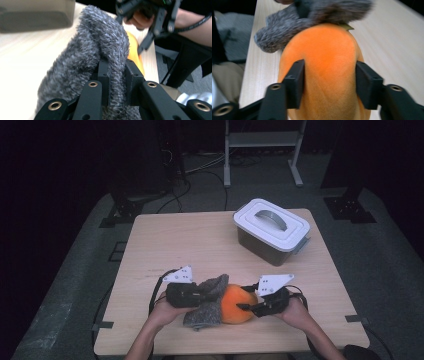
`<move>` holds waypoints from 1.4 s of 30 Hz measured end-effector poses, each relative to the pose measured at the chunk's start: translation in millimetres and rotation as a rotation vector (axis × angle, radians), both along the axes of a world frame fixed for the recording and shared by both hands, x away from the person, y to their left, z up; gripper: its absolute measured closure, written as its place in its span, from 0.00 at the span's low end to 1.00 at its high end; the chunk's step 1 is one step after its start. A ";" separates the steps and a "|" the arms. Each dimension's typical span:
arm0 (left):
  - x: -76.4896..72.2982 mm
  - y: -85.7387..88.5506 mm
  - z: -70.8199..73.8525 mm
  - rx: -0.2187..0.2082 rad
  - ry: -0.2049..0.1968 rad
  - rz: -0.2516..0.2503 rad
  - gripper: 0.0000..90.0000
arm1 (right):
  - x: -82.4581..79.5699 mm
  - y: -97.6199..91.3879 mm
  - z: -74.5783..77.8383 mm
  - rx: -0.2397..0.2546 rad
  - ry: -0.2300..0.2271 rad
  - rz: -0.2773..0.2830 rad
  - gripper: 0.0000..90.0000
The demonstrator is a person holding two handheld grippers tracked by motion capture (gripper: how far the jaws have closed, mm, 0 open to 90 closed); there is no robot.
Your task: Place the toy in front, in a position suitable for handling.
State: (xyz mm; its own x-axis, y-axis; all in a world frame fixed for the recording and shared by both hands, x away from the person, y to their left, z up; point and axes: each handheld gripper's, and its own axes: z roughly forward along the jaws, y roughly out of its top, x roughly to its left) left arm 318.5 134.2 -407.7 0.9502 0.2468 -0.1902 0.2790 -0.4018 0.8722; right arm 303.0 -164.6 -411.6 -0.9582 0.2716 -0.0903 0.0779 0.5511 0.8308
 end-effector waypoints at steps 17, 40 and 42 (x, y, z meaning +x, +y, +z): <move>-3.9 -3.7 8.3 -0.006 -0.039 0.027 0.86 | -0.5 -8.3 -3.3 -0.054 0.068 0.004 0.42; 1.3 1.6 -4.3 0.074 -0.011 0.011 0.85 | 2.4 -9.7 -4.0 -0.024 0.072 -0.032 0.45; -0.4 -0.6 -0.5 0.041 -0.003 0.008 0.85 | -0.9 -6.6 -3.6 -0.028 0.049 -0.032 0.46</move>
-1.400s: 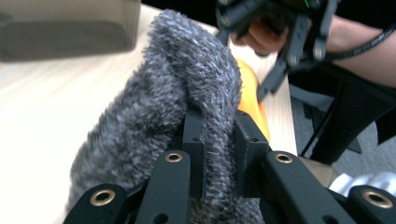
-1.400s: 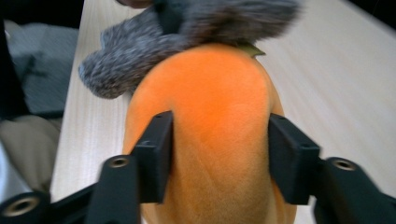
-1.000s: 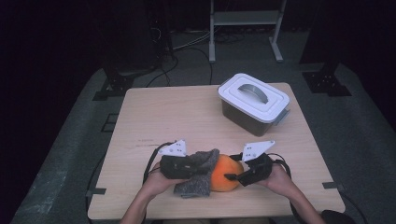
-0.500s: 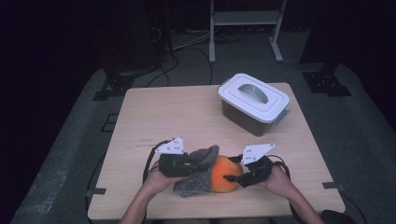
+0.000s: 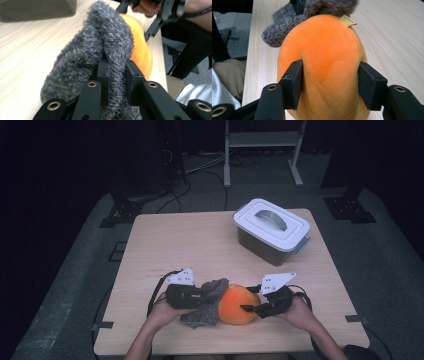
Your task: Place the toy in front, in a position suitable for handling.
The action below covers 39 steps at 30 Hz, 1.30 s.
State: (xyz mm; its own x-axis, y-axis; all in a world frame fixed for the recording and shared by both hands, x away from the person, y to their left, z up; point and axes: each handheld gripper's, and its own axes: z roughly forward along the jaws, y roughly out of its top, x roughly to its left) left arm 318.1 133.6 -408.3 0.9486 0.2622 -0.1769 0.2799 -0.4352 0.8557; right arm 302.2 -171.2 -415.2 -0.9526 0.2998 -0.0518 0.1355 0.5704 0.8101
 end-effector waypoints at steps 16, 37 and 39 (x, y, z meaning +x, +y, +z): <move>-5.0 -10.6 5.3 -0.009 0.005 -0.066 0.86 | 4.1 -0.2 -0.7 -0.001 0.080 0.006 0.37; -3.6 -7.0 8.4 -0.001 0.003 -0.042 0.85 | 7.2 1.1 -4.8 0.042 0.069 -0.031 0.34; -4.5 -7.6 12.6 -0.024 -0.005 -0.042 0.85 | 0.9 5.8 -2.7 0.025 0.028 -0.010 0.42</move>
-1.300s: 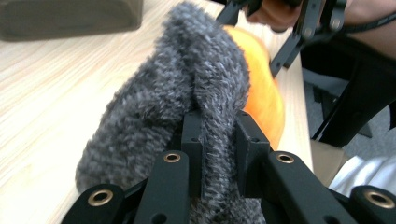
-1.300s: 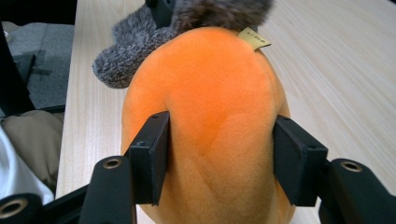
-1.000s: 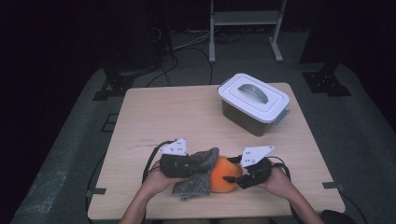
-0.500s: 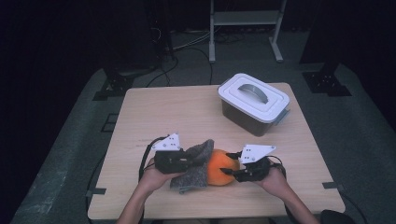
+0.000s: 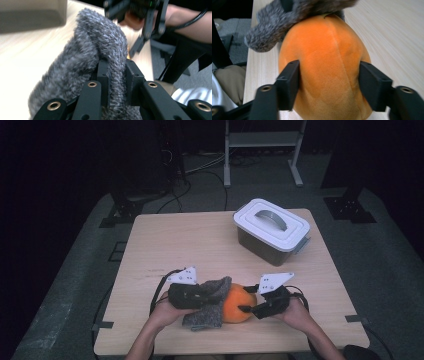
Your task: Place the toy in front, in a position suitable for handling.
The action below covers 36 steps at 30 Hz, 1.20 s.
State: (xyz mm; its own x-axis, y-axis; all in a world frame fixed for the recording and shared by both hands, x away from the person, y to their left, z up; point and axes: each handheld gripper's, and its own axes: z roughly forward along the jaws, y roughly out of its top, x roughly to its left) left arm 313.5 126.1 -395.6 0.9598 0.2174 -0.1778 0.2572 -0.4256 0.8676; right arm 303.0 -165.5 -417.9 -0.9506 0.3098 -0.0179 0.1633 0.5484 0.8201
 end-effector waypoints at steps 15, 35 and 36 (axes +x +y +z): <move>4.5 14.7 -10.0 0.032 0.032 0.025 0.86 | 0.6 -3.4 4.1 0.013 -0.009 0.037 0.36; 3.3 13.0 -5.8 0.020 0.032 0.014 0.86 | -2.0 -5.0 8.5 -0.004 -0.017 0.026 0.59; 3.3 13.0 -5.8 0.020 0.032 0.014 0.86 | -1.5 -5.1 8.0 0.002 -0.010 0.026 0.57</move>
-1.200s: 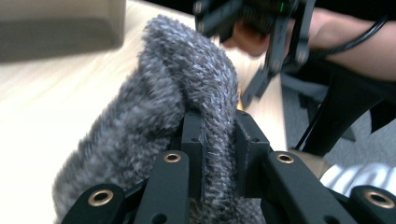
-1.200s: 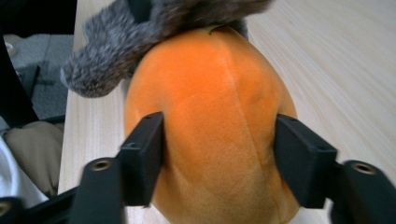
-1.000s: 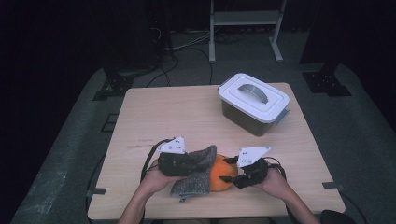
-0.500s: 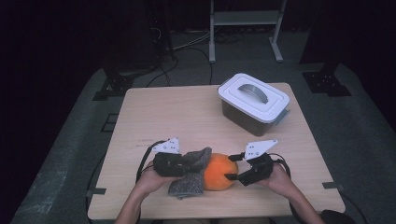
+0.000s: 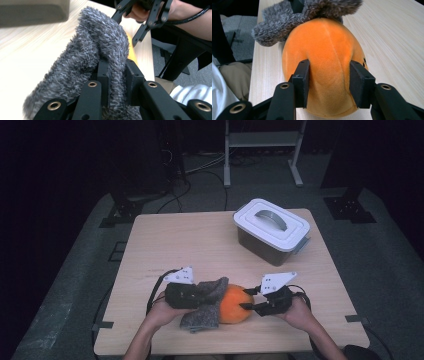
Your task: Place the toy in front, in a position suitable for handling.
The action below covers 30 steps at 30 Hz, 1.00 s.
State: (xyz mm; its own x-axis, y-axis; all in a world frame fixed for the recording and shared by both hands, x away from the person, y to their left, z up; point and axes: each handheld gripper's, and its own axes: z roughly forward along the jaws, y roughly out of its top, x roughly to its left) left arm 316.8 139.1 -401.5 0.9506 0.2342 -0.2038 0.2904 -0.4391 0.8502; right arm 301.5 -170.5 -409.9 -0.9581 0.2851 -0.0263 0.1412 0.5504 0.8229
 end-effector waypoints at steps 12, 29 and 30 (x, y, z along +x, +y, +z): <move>0.2 0.0 -1.2 0.000 0.002 0.003 0.86 | 10.5 -4.8 -11.4 0.016 0.088 -0.024 0.49; 3.1 2.4 -5.3 0.026 0.007 0.014 0.86 | 5.1 -10.8 1.9 0.023 0.033 0.004 0.49; 3.1 2.4 -5.3 0.026 0.007 0.014 0.86 | 6.0 -11.8 1.8 0.029 0.039 0.001 0.43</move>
State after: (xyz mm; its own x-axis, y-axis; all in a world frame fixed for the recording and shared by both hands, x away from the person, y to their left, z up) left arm 319.9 141.5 -406.8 0.9457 0.2529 -0.2042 0.3028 -0.4570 0.8363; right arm 307.5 -182.4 -408.1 -0.9585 0.2844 0.0189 0.1727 0.5267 0.8323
